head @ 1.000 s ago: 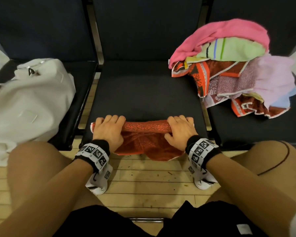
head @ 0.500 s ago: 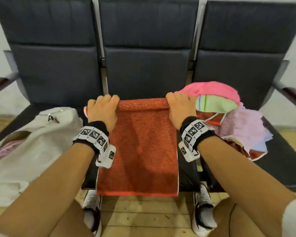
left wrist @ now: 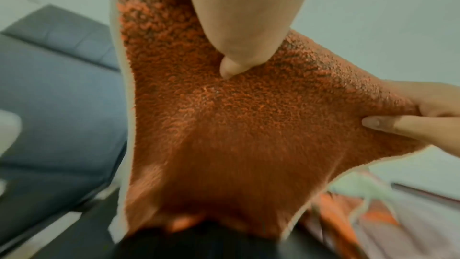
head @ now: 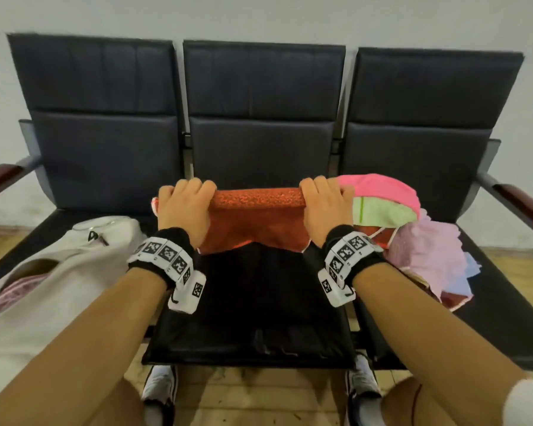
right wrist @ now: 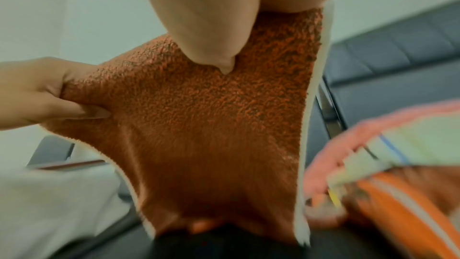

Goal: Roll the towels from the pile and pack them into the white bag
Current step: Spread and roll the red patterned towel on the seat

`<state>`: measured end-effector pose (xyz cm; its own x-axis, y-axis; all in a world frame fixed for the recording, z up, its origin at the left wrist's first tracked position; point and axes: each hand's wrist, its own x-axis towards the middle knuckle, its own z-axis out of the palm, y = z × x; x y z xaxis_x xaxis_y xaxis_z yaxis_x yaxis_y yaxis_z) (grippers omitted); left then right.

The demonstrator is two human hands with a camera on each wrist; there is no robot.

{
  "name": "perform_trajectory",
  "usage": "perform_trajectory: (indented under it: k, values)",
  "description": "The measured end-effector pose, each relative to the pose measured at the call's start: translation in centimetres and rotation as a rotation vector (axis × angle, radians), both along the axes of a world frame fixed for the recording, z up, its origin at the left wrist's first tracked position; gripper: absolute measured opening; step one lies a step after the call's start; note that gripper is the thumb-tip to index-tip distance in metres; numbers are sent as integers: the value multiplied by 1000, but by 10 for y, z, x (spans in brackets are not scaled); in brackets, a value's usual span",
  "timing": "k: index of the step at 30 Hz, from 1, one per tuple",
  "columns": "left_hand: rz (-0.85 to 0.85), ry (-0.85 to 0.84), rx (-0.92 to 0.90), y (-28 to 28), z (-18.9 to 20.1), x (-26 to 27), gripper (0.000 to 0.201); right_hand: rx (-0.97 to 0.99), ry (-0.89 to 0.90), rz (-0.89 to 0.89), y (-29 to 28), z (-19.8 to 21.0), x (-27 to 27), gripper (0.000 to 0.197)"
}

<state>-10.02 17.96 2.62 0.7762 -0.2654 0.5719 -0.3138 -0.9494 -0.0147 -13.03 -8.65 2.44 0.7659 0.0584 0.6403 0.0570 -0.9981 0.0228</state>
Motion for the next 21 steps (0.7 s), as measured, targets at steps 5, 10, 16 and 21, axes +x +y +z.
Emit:
perform_trajectory:
  k: [5,10,16,21]
  values:
    - [-68,239,120,4,-138,-38,48,21,364,-5,-2,-142,-48,47]
    - [-37,657,237,15,-236,-91,43,-56,812,34,2,-223,-98,49]
    - [-49,733,253,25,-256,-110,45,192,911,172,-8,-255,-117,79]
    - [6,726,160,27,-254,-118,57,346,967,189,-17,-244,-117,35]
